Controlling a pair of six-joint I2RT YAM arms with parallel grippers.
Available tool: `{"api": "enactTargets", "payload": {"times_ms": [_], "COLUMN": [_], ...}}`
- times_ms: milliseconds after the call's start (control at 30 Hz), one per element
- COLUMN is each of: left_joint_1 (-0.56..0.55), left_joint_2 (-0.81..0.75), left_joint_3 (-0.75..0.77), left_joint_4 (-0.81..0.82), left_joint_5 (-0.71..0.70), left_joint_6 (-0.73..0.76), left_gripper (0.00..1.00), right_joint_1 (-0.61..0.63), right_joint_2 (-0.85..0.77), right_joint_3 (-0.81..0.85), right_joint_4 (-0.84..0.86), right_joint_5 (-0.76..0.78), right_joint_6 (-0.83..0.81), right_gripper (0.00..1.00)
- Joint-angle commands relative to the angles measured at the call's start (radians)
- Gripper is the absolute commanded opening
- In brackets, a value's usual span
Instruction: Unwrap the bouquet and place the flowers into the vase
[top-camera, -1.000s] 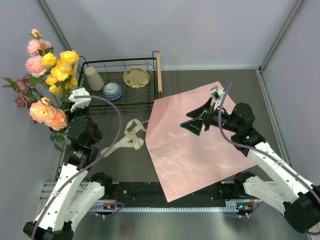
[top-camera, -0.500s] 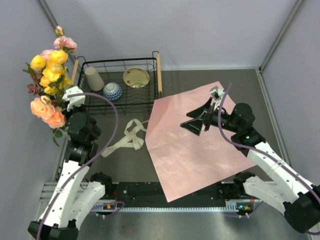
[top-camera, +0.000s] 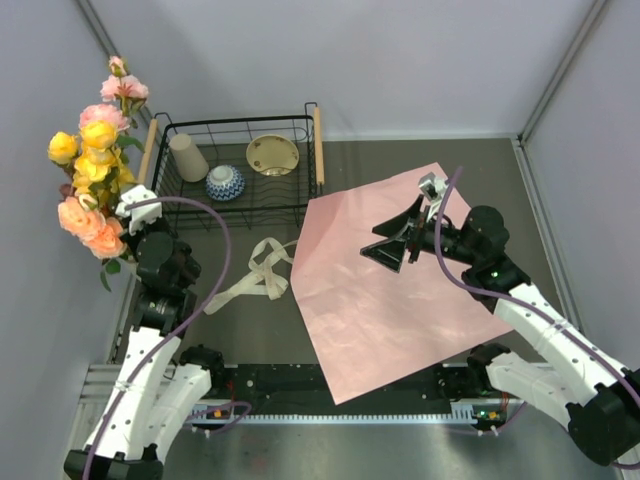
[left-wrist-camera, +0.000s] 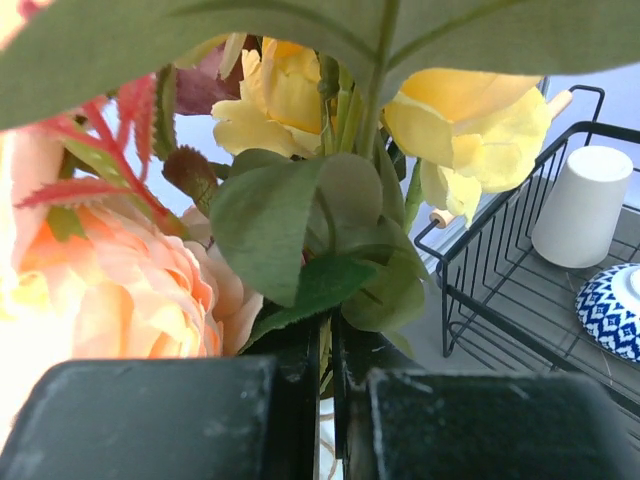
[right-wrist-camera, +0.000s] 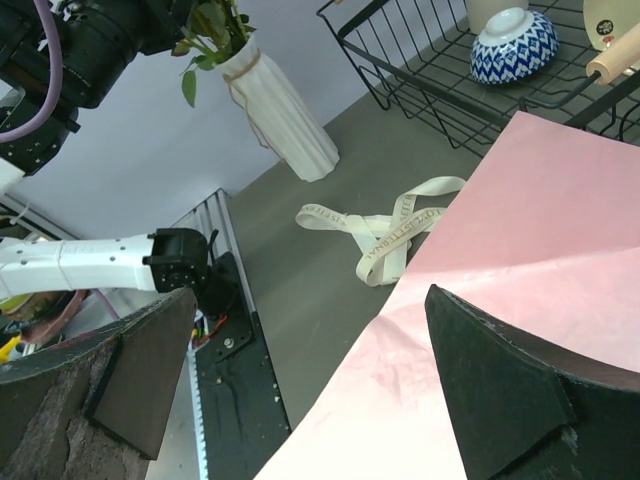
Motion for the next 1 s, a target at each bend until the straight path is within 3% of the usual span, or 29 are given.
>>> {"api": "enactTargets", "payload": {"times_ms": [0,100,267,500,767,967], "left_joint_1": [0.009,0.009,0.009,0.009,0.009,0.009], "left_joint_2": [-0.009,-0.001,-0.003,-0.044,-0.072,-0.078], "left_joint_3": [-0.028,0.007,0.096,0.159,0.170,0.207], "left_joint_4": [-0.060,-0.092,-0.245,-0.385,-0.405,-0.416], "left_joint_5": [-0.061,-0.060,0.012,0.129,0.101,0.111], "left_joint_6": [-0.058,-0.086,-0.178,-0.245,-0.245,-0.250], "left_gripper": [0.00,0.02,0.35,0.59,0.57,0.62], "right_joint_1": [-0.001,-0.001,-0.001,0.000,0.000,0.000], "right_joint_2": [0.005,0.012,0.023,0.043,0.063,0.061], "right_joint_3": [0.002,0.002,0.005,0.005,0.013,0.012], "right_joint_4": [0.055,0.063,0.075,0.098,0.122,0.121], "right_joint_5": [-0.017,-0.021,-0.022,-0.030,-0.042,-0.044], "right_joint_6": [-0.007,-0.001,0.011,0.030,0.053,0.057], "right_gripper": [0.99,0.99,0.99,0.99,0.99,0.99]}}
